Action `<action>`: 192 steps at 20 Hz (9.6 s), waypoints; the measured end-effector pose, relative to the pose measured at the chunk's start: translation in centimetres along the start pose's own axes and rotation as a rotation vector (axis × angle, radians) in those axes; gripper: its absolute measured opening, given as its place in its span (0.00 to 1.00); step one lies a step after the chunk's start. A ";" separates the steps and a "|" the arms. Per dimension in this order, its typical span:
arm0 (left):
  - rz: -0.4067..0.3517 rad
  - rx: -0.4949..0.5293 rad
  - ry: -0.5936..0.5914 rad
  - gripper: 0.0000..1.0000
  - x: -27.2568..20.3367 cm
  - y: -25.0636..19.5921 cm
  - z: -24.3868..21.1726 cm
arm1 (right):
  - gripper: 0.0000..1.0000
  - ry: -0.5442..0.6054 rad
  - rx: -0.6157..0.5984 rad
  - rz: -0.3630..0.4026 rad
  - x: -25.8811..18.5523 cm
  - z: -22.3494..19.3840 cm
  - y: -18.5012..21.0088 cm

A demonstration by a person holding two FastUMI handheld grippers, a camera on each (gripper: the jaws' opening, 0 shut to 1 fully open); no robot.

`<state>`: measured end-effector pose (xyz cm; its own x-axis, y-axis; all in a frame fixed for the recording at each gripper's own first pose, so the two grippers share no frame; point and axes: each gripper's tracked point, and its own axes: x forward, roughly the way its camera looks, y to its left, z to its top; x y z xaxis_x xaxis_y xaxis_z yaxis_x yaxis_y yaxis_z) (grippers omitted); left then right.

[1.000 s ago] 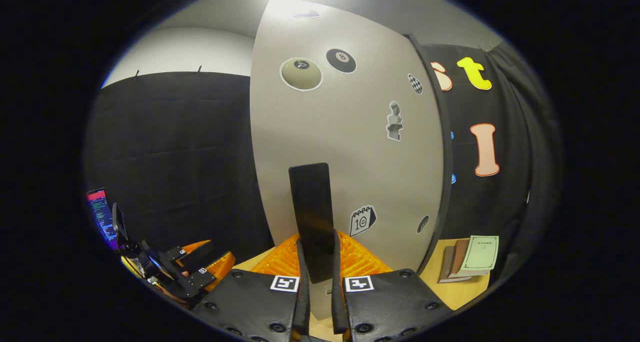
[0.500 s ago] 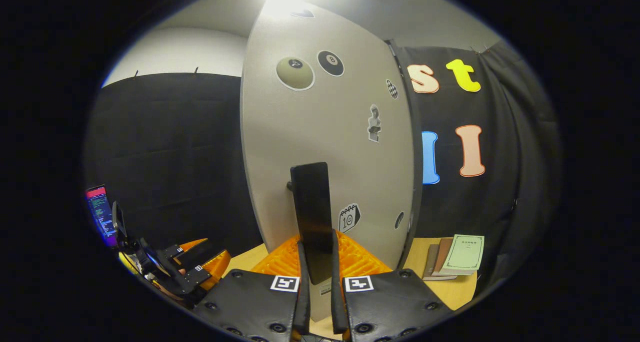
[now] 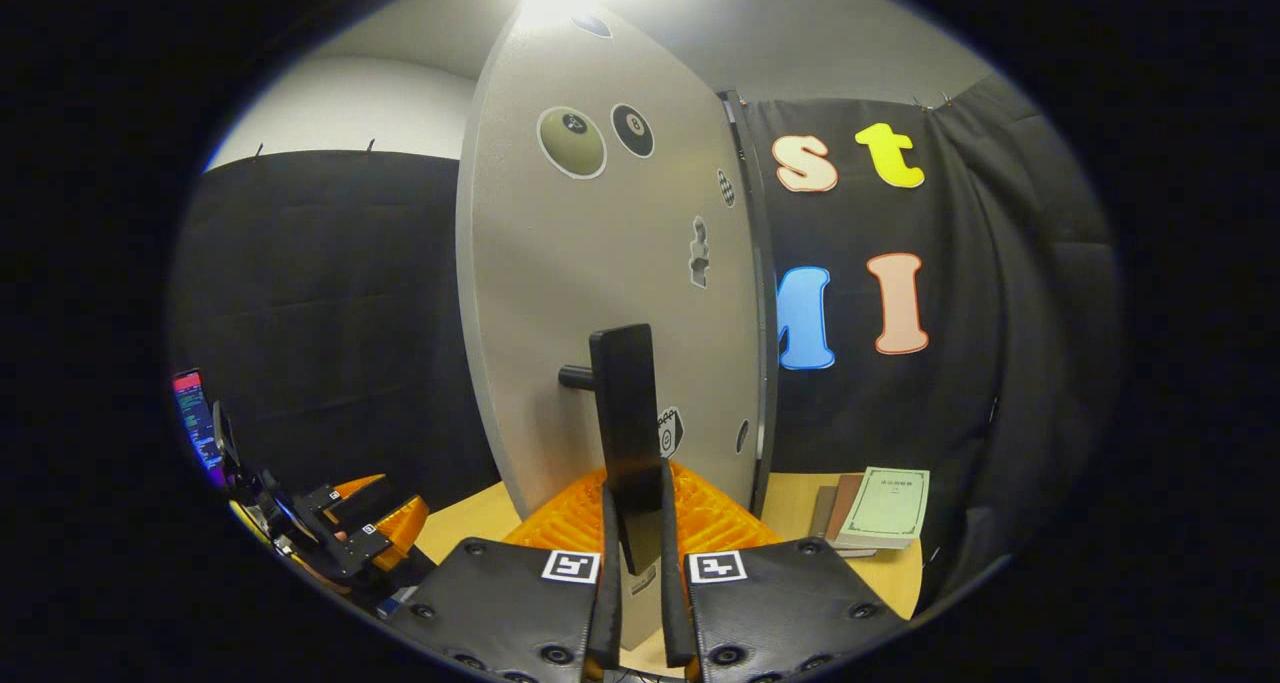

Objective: Open the cabinet door with the right hand, grasp the bottle in the cabinet with the left hand and place it on the coaster, then close the cabinet door with the right hand.

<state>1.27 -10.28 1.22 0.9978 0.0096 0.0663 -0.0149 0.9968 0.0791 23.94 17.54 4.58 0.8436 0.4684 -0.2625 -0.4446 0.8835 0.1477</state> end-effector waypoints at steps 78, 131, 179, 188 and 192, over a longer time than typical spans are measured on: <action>-0.288 -0.138 0.047 0.71 28.8 -3.1 -1.3 | 1.00 -0.077 0.042 -0.723 -6.4 -6.1 -15.0; 0.044 -0.170 0.442 0.72 10.6 4.0 -34.5 | 0.97 0.114 0.052 -0.639 -8.2 -14.3 -13.1; -0.071 -0.162 0.118 0.71 16.4 9.8 -5.5 | 0.97 -0.073 0.058 -0.253 1.2 -1.8 -3.0; -0.039 -0.184 0.166 0.71 17.2 14.5 -8.7 | 0.97 -0.054 0.029 -0.208 6.2 -1.6 0.6; -0.021 -0.182 0.176 0.71 17.6 16.7 -9.5 | 0.97 -0.054 0.028 -0.172 8.3 -1.3 2.3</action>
<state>19.24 7.26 -5.72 0.9940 -0.0129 -0.1086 0.0016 0.9947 -0.1031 29.56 23.53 1.51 0.9217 0.3085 -0.2351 -0.2844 0.9497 0.1313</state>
